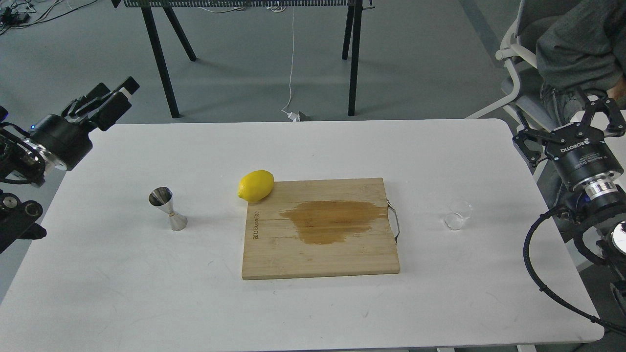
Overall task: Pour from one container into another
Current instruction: 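Lower the left gripper toward the steel jigger beside the lemon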
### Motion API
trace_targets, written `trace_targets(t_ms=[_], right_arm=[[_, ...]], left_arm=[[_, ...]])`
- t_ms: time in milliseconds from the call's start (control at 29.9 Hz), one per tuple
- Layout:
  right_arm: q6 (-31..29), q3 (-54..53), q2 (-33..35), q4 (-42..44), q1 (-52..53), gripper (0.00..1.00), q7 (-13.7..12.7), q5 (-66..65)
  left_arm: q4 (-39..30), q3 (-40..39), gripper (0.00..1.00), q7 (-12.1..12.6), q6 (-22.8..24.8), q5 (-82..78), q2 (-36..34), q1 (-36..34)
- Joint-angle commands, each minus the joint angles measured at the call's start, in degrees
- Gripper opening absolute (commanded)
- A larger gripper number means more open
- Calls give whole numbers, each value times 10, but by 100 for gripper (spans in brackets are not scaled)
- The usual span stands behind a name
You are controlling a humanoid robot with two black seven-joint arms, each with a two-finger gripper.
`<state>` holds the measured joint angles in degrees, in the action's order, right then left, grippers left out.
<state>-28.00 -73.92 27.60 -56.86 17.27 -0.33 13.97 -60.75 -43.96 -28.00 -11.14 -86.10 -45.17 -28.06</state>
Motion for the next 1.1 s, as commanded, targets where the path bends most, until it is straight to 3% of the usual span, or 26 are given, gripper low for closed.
trace_targets(t_ms=[0,167,334,535,1070], right_arm=[[0,0,1,0,0,100,0,0],[0,1,0,0,0,100,0,0],[0,1,0,0,0,100,1,0],[0,0,0,0,-2,100,0,0],[0,1,0,2,-5,100,1,0]], left_arm=[[1,34,100,0,-12,-15,0,13],[4,39,100,0,-78,-88,3,48],[20,38,100,0,-106,-109,17,56],[64,40,100,0,-126,-115,34,81],[54,36,100,0,-169,-112,39,176]])
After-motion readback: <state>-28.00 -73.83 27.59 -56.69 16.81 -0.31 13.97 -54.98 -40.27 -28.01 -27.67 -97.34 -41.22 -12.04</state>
